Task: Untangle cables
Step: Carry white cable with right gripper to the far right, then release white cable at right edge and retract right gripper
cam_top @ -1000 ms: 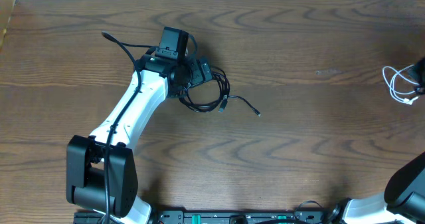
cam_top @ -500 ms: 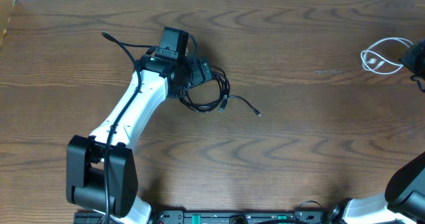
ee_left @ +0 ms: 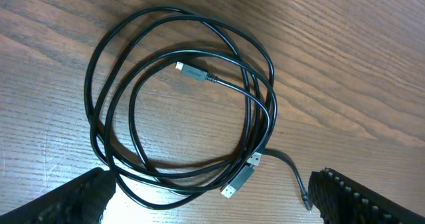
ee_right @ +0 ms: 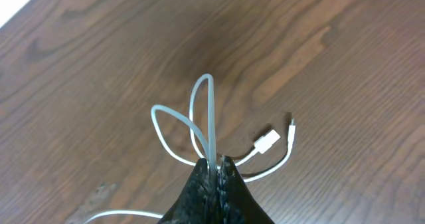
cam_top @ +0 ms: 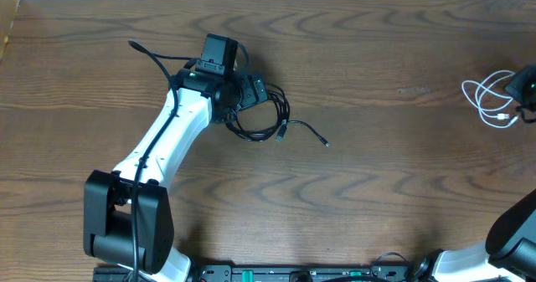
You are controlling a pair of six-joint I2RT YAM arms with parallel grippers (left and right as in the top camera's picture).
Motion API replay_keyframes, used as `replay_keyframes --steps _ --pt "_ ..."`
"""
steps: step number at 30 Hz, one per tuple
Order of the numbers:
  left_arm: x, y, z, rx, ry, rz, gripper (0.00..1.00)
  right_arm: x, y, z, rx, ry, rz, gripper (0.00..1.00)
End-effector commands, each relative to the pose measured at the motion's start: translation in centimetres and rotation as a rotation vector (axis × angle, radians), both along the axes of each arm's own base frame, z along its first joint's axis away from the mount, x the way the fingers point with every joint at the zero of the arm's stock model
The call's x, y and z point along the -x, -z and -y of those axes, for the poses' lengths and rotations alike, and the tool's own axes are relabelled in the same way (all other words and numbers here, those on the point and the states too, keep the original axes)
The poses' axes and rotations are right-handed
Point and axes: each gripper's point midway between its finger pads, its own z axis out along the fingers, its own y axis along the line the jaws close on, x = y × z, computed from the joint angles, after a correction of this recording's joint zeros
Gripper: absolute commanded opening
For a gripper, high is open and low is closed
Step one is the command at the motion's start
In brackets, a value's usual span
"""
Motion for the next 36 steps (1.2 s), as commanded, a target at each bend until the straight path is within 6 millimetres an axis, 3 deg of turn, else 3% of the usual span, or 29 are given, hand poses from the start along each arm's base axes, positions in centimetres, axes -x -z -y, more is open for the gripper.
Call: replay_keyframes --steps 1,8,9,12,14,20,25,30,31,33,35,36 --pt "-0.2 -0.1 -0.3 -0.02 0.004 0.009 0.98 0.5 1.1 0.4 0.006 0.038 -0.023 0.01" --pt "-0.2 -0.1 -0.3 -0.02 0.004 0.009 0.98 0.7 1.4 0.3 0.002 0.038 -0.03 0.05" --pt "-0.2 -0.1 -0.3 -0.02 0.004 0.009 0.98 0.7 1.4 0.3 0.001 0.038 -0.032 0.12" --pt "-0.2 -0.1 -0.3 -0.02 0.004 0.009 0.98 0.8 1.6 0.2 -0.003 0.037 -0.039 0.48" --pt "-0.2 -0.1 -0.3 -0.02 0.004 0.008 0.98 0.9 1.6 0.2 -0.005 0.037 -0.043 0.63" --pt "-0.2 -0.1 -0.3 -0.02 0.004 0.009 0.98 1.1 2.0 -0.5 -0.036 0.018 -0.053 0.7" --pt "-0.2 -0.1 -0.3 -0.02 0.004 0.009 0.98 0.0 2.1 -3.7 -0.159 -0.09 -0.009 0.71" --pt "-0.2 -0.1 -0.3 -0.02 0.004 0.009 0.98 -0.6 2.8 -6.6 -0.19 -0.159 -0.023 0.58" --pt "-0.2 -0.1 -0.3 -0.02 0.004 0.009 0.98 -0.7 3.1 -7.3 -0.194 -0.174 -0.03 0.49" --pt "-0.2 -0.1 -0.3 -0.02 0.004 0.009 0.98 -0.8 3.7 -8.9 -0.2 -0.209 -0.047 0.16" --pt "-0.2 -0.1 -0.3 -0.02 0.004 0.009 0.98 -0.9 4.4 -10.9 -0.208 -0.253 -0.069 0.01" --pt "-0.2 -0.1 -0.3 -0.02 0.004 0.009 0.98 -0.9 4.7 -11.7 -0.209 -0.269 -0.075 0.01"
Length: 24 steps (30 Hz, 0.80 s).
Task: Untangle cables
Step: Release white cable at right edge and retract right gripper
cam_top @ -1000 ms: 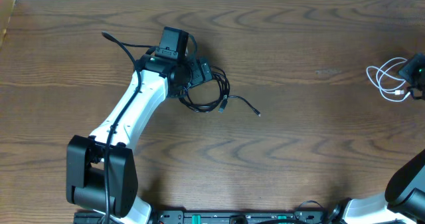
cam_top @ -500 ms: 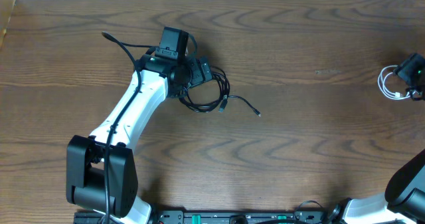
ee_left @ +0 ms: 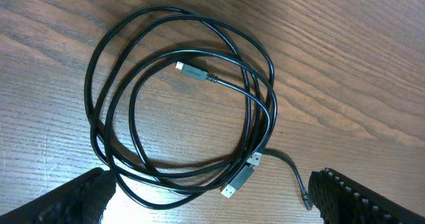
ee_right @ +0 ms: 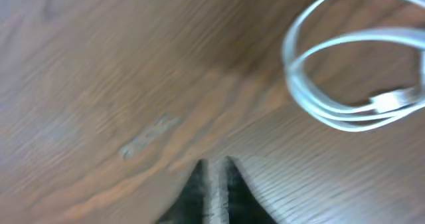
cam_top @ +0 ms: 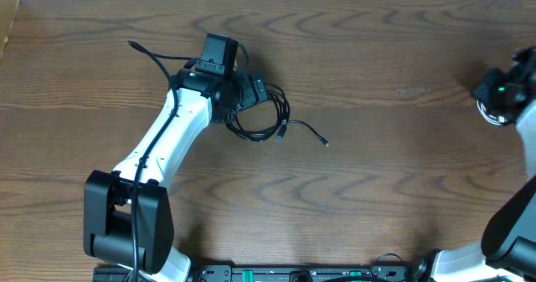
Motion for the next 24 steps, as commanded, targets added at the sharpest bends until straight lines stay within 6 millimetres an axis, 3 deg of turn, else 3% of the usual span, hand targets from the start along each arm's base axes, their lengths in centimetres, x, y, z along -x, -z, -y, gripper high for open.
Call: replay_keyframes --steps 1,9,19,24 --pt "-0.2 -0.1 -0.3 -0.02 0.004 0.009 0.98 0.0 1.7 -3.8 -0.027 -0.092 -0.035 0.01" --pt "-0.2 -0.1 -0.3 -0.02 0.004 0.009 0.98 0.0 3.6 -10.3 -0.024 -0.255 -0.058 0.03" --pt "-0.2 -0.1 -0.3 -0.02 0.004 0.009 0.98 2.7 6.7 -17.3 -0.035 -0.426 -0.134 0.03" --pt "-0.3 -0.2 -0.1 -0.011 0.007 0.012 0.98 2.9 7.5 -20.4 -0.023 -0.507 -0.096 0.03"
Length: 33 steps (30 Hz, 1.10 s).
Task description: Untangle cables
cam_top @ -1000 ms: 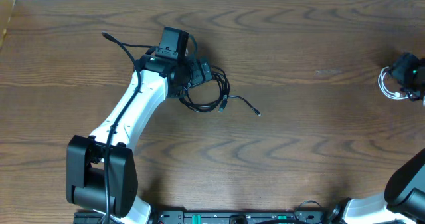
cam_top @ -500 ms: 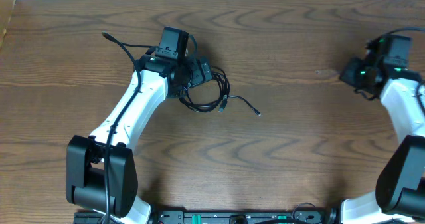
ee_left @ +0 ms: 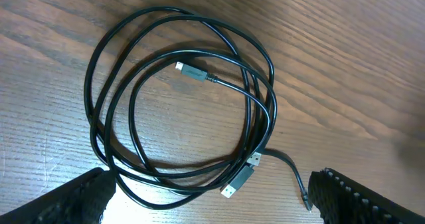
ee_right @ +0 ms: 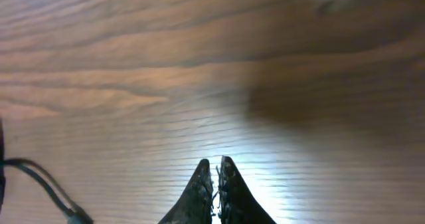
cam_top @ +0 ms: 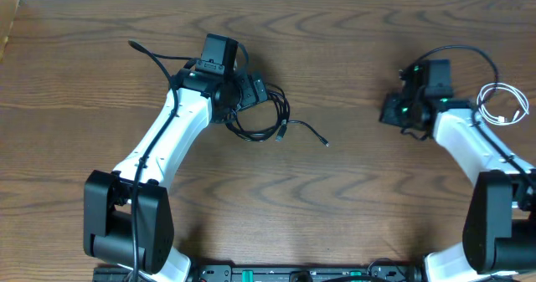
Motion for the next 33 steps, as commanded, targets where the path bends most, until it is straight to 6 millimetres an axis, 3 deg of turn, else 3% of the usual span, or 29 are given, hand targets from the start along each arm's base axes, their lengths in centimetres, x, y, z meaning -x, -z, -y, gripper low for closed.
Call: replay_keyframes --steps 1,10,14,15,17,19,24,33 --pt "-0.3 -0.1 -0.1 -0.012 0.007 0.012 0.98 0.5 0.8 -2.1 -0.003 -0.061 0.006 0.03" --pt "-0.4 1.0 -3.5 -0.173 -0.102 0.016 0.98 0.7 0.5 -6.2 -0.008 -0.168 0.048 0.03" --pt "0.7 2.5 -3.5 -0.18 -0.108 -0.029 1.0 0.6 0.3 -7.2 -0.011 -0.19 0.066 0.03" --pt "1.0 2.9 -3.4 -0.184 -0.103 -0.04 0.88 0.7 0.3 -7.3 -0.011 -0.194 0.068 0.03" --pt "1.6 4.0 -3.3 -0.192 -0.095 -0.063 0.49 0.7 0.2 -7.6 -0.012 -0.2 0.072 0.04" --pt "1.9 4.9 -3.2 -0.195 -0.088 -0.07 0.31 0.7 0.2 -7.7 -0.012 -0.203 0.073 0.03" --pt "1.7 6.7 -3.0 -0.2 -0.085 -0.081 0.28 0.6 0.2 -7.8 -0.012 -0.204 0.075 0.03" --pt "0.9 8.1 -4.2 -0.271 -0.113 -0.069 0.29 0.6 0.2 -7.8 -0.013 -0.204 0.076 0.03"
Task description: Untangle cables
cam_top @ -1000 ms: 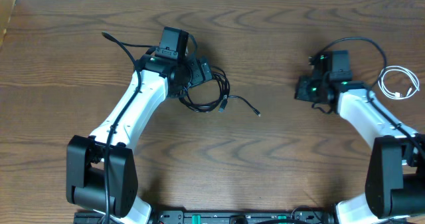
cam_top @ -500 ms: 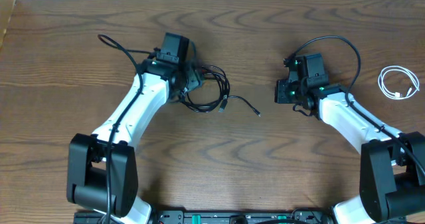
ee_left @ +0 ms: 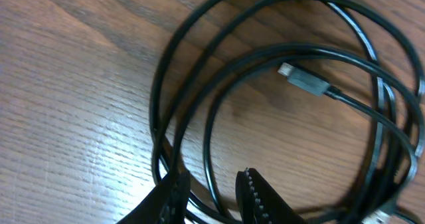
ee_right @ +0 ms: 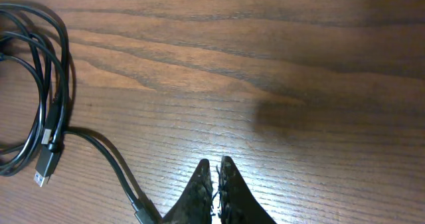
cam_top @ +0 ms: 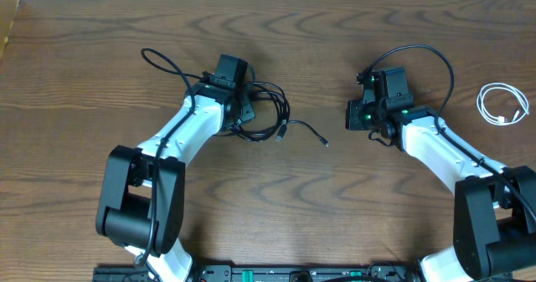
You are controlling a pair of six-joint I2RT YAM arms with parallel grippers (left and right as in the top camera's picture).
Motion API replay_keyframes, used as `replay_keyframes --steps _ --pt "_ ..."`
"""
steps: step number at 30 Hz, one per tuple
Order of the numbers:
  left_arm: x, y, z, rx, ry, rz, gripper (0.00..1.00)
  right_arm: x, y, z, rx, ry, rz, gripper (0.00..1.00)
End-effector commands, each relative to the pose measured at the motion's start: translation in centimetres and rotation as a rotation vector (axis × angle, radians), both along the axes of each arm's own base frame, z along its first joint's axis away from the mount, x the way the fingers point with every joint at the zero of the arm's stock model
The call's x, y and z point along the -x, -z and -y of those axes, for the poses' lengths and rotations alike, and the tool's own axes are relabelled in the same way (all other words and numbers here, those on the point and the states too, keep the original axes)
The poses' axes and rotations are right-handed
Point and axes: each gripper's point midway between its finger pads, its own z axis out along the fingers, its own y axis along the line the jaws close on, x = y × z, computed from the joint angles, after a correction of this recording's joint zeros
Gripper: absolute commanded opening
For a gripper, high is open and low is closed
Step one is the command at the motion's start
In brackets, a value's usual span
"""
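A black cable lies coiled left of centre, its loose end trailing right. My left gripper is down at the coil's left side. In the left wrist view that gripper is open by a narrow gap, with strands of the coil running between its fingers. A plug lies inside the loop. My right gripper hovers right of the loose end. It is shut on nothing, with the black cable to its left. A white cable lies coiled at the far right.
The table is dark wood. A white strip runs along its far edge. The arms' own black wiring loops out above the left arm and the right arm.
My left gripper has come down onto the coil's left side, and its jaws have narrowed from wide open to a small gap around the strands. The right gripper, still shut, has moved left towards the black cable.
My right gripper was shut on the white cable at the far right while the left hung wide open over the black coil. The right then showed clear of the white cable, which stayed at the right edge. It has crossed leftward, and the left has now dropped onto the coil.
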Motion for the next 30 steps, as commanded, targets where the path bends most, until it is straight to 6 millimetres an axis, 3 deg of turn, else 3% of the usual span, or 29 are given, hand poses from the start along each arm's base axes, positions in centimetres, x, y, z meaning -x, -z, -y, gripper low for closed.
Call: replay_keyframes --steps 1,12,18,20,24,27,30 --pt "0.0 0.8 -1.1 -0.054 -0.027 -0.008 0.29 0.4 0.5 -0.2 0.002 -0.015 -0.012 0.03" --pt "0.7 3.4 -1.4 -0.083 -0.027 -0.075 0.29 0.4 0.6 -0.2 0.002 -0.015 -0.012 0.03" --pt "0.8 3.9 -1.4 -0.086 -0.027 -0.088 0.29 0.3 0.6 -0.2 0.002 -0.015 -0.012 0.03" --pt "0.8 3.9 -1.4 -0.085 -0.027 -0.086 0.27 0.4 0.6 -0.2 0.002 -0.015 -0.012 0.03" --pt "0.7 3.7 -1.4 -0.083 -0.026 -0.079 0.08 0.4 0.5 -0.3 0.002 -0.015 -0.012 0.03" --pt "0.2 2.9 -1.2 -0.072 -0.026 -0.057 0.08 0.4 0.5 -0.3 0.002 -0.016 -0.012 0.01" --pt "-0.9 0.5 -0.2 -0.012 -0.017 -0.001 0.06 0.3 0.5 -0.3 0.0 -0.016 -0.011 0.01"
